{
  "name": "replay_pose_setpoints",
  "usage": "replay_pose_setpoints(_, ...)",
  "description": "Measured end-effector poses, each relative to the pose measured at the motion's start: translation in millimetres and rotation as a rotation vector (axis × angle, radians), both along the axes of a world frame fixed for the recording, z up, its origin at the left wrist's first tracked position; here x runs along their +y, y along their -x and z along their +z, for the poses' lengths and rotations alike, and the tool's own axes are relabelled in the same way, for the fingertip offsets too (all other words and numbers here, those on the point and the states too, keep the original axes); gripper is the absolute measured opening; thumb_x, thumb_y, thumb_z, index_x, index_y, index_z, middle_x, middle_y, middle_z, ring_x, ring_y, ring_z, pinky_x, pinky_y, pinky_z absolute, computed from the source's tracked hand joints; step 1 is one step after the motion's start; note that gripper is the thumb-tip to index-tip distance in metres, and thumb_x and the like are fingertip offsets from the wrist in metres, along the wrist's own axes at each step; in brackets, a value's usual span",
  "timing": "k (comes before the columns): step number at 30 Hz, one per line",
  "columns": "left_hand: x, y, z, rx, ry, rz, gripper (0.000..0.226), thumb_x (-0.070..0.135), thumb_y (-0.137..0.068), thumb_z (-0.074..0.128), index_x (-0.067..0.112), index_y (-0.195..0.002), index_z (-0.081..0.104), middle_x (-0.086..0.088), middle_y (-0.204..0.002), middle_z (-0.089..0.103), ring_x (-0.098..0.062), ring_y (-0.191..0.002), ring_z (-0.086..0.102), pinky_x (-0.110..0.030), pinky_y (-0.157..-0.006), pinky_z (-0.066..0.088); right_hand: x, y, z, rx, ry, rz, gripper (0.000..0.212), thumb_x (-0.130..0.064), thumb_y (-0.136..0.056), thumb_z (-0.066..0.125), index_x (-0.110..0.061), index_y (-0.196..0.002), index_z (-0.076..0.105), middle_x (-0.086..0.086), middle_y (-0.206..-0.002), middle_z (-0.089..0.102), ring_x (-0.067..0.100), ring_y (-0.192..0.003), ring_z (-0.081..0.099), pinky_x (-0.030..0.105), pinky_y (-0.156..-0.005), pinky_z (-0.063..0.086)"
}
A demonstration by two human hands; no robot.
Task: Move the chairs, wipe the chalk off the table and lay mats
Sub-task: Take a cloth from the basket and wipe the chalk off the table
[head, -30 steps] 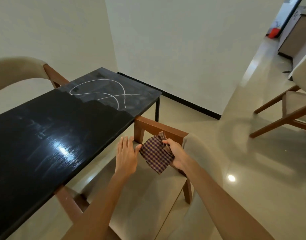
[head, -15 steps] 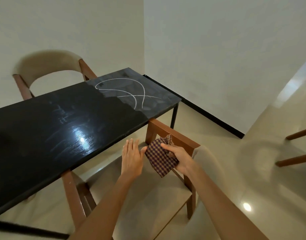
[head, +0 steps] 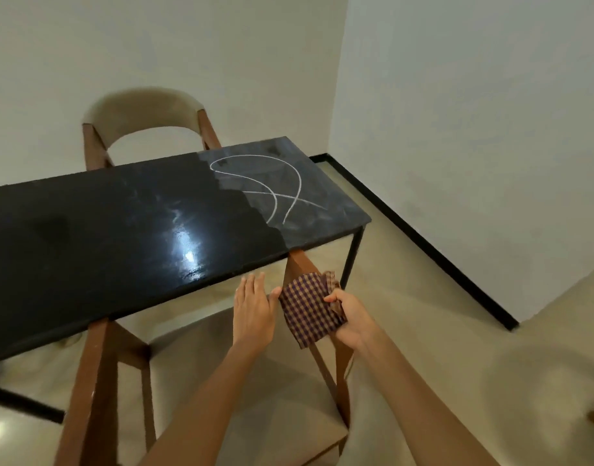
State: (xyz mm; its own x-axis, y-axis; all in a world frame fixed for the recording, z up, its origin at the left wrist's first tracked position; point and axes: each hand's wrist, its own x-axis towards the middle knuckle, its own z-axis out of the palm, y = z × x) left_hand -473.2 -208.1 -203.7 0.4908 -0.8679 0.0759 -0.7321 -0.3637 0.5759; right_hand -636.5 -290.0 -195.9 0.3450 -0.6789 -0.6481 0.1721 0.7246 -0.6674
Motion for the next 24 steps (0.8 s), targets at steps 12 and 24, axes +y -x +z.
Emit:
replay_pose_setpoints(12,-86.5,58.4,-4.1,0.059,0.025,0.299,0.062,0.050,-0.098,0.026,0.014,-0.149,0.025,-0.007,-0.156,0.024,-0.019,-0.146,0.012,-0.033,-0.119,0.010,-122.4,31.6,0.8,-0.075,-0.063,0.270,0.021,-0.016,-0.093,0.053,-0.009,-0.111,0.061,0.010,-0.087,0.076,0.028,-0.098,0.066,0.034,-0.064,0.056)
replay_pose_setpoints(24,-189.8,58.8,8.3,0.624,0.322,0.518,0.046,0.052,-0.096,0.033,0.017,-0.117,0.055,0.007,-0.089,0.063,-0.015,-0.090,0.063,-0.035,-0.078,0.054,-225.4,8.2,15.8,-0.205,-0.137,0.317,0.028,-0.025,-0.097,0.047,-0.006,-0.108,0.065,0.013,-0.089,0.076,0.027,-0.085,0.069,0.038,-0.069,0.055)
